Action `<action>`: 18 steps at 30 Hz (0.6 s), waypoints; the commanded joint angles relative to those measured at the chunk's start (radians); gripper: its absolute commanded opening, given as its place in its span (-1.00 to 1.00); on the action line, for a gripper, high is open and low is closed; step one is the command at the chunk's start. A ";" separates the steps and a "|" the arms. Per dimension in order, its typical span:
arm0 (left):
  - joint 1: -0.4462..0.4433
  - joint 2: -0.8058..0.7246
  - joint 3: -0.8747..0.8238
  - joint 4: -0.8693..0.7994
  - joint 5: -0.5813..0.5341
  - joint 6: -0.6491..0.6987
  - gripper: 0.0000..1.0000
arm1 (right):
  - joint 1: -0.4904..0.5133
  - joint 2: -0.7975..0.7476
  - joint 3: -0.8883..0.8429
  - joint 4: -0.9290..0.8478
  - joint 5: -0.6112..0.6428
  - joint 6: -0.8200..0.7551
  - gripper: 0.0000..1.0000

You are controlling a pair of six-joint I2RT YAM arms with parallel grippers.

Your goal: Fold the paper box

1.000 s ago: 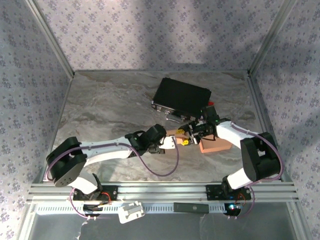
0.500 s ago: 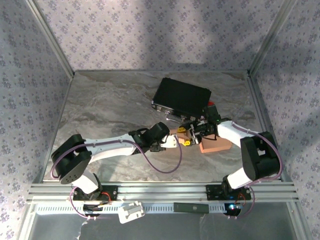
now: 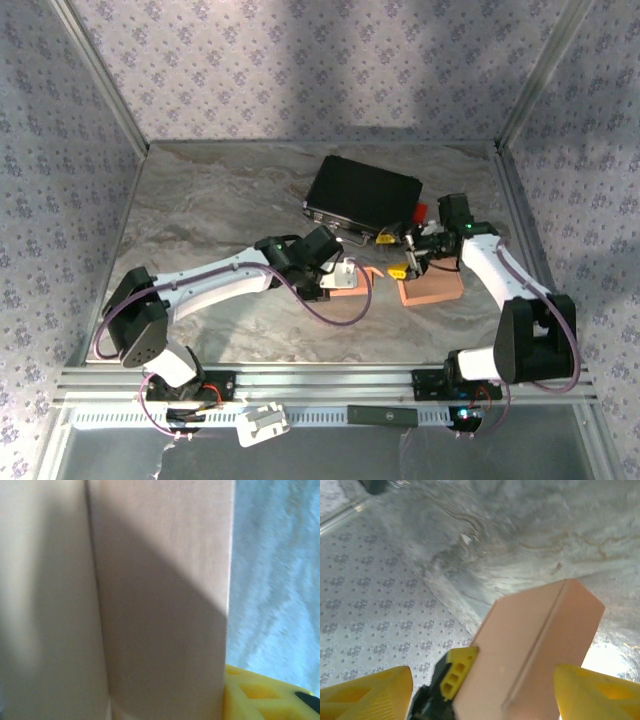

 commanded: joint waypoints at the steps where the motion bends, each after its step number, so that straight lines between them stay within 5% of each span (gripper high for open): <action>1: 0.010 0.036 0.056 -0.214 0.087 -0.031 -0.05 | -0.024 -0.064 0.051 -0.087 0.069 -0.139 0.44; 10: 0.036 0.055 0.086 -0.302 0.110 -0.054 -0.05 | 0.145 -0.367 -0.095 0.093 0.457 -0.372 0.06; 18: 0.042 0.044 0.041 -0.225 0.079 -0.069 0.10 | 0.357 -0.547 -0.219 0.142 0.629 -0.528 -0.02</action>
